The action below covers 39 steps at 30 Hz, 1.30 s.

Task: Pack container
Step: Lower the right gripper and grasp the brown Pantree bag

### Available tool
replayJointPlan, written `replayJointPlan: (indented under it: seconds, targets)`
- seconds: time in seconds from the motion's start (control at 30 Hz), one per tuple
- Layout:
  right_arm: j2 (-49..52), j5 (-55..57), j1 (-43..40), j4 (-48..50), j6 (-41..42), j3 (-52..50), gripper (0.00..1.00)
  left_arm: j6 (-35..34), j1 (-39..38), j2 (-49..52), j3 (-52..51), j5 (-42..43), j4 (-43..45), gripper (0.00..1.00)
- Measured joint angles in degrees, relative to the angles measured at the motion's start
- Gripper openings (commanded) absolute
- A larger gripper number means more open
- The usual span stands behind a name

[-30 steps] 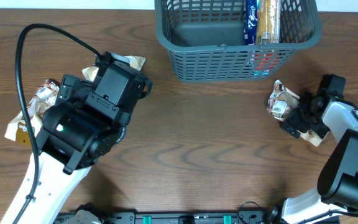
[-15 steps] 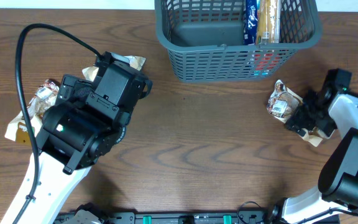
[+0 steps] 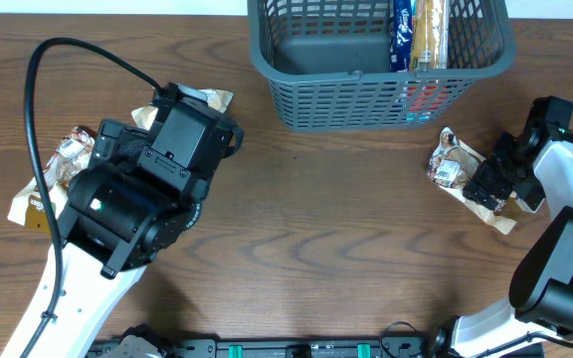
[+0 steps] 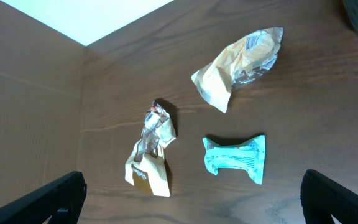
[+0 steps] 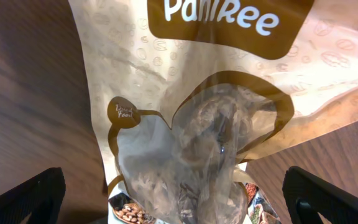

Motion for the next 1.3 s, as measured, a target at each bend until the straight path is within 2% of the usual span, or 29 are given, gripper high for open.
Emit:
replayJointPlan:
  seconds: [0.5, 0.7, 1.07, 1.3]
  targets:
    - [0.00, 2.86, 0.00, -5.79, 1.73, 0.48, 0.96, 0.00, 0.00, 0.00, 0.00, 0.00, 0.00, 0.99]
    - [0.61, 3.91, 0.00, -5.73, 1.73, 2.67, 0.99, 0.00, 0.00, 0.00, 0.00, 0.00, 0.00, 0.99]
    - [11.21, 3.19, 1.14, -5.31, 0.35, 9.51, 0.99, -0.02, 0.00, 0.00, 0.00, 0.00, 0.00, 0.99]
    - [12.41, 3.17, 2.58, -5.22, -0.24, 12.46, 0.99, -0.02, 0.00, 0.00, 0.00, 0.00, 0.00, 0.99]
